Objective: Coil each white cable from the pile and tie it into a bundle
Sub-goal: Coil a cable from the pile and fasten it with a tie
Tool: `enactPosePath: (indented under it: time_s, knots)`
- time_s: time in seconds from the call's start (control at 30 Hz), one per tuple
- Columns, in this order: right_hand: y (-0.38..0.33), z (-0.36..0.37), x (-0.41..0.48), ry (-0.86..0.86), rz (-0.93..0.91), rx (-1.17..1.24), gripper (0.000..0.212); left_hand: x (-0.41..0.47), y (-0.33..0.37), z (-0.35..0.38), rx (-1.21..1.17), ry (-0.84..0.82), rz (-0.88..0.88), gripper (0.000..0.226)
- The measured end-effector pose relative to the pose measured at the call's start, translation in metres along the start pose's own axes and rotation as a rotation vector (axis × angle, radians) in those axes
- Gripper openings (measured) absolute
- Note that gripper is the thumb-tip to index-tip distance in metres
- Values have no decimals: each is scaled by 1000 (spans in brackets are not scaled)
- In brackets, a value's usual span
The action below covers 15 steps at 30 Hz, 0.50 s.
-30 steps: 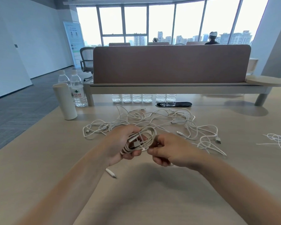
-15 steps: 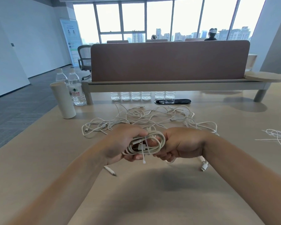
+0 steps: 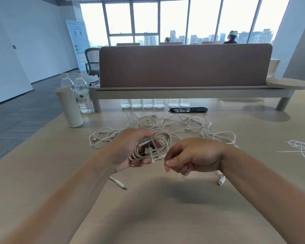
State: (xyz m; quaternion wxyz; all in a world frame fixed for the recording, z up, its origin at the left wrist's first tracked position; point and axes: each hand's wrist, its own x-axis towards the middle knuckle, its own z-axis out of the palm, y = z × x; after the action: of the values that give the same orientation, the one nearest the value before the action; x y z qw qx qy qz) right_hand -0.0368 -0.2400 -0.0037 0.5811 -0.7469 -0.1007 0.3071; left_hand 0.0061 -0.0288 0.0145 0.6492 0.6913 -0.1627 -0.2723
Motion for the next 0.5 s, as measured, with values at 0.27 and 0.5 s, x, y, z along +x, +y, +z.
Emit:
enactPosePath:
  time_s: [0.27, 0.5]
  knots:
    - [0, 2, -3, -32, -68, 20, 16, 2, 2, -9, -11, -6, 10, 32]
    - [1, 6, -2, -53, -80, 34, 16, 5, 3, -11, -39, -9, -7, 32]
